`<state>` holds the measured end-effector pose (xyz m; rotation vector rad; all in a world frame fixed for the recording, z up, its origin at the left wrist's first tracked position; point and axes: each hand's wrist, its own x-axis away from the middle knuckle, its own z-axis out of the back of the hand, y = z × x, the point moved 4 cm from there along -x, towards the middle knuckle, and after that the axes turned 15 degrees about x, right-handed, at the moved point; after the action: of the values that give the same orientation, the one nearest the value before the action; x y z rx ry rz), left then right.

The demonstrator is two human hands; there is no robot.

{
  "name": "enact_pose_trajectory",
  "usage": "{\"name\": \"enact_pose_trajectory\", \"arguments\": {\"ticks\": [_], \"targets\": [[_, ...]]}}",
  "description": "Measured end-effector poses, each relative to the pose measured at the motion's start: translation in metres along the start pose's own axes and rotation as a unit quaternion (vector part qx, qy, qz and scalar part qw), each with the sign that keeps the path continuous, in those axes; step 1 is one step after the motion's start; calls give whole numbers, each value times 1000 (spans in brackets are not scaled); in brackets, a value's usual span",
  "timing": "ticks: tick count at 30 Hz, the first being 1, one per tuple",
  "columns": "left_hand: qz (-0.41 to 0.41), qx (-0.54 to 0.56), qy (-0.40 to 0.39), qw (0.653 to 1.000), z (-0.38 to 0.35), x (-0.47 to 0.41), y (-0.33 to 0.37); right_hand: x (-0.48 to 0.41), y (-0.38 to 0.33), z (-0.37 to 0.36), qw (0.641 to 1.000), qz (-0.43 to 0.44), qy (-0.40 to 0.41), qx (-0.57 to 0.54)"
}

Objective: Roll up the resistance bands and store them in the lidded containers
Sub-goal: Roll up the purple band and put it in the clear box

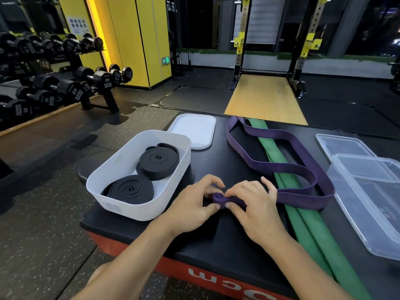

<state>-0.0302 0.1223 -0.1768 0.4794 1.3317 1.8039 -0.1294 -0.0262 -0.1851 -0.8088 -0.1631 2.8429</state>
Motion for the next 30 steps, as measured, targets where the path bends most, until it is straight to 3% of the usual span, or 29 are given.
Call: {"name": "enact_pose_trajectory", "arguments": {"ticks": [12,30], "targets": [[-13,-7,16,1000,-3,2,4,1,-7,2,1000,31,2,6],[0,147,60,987,4,-2,-10,1,-6,-2,999,28,3,-25]]}}
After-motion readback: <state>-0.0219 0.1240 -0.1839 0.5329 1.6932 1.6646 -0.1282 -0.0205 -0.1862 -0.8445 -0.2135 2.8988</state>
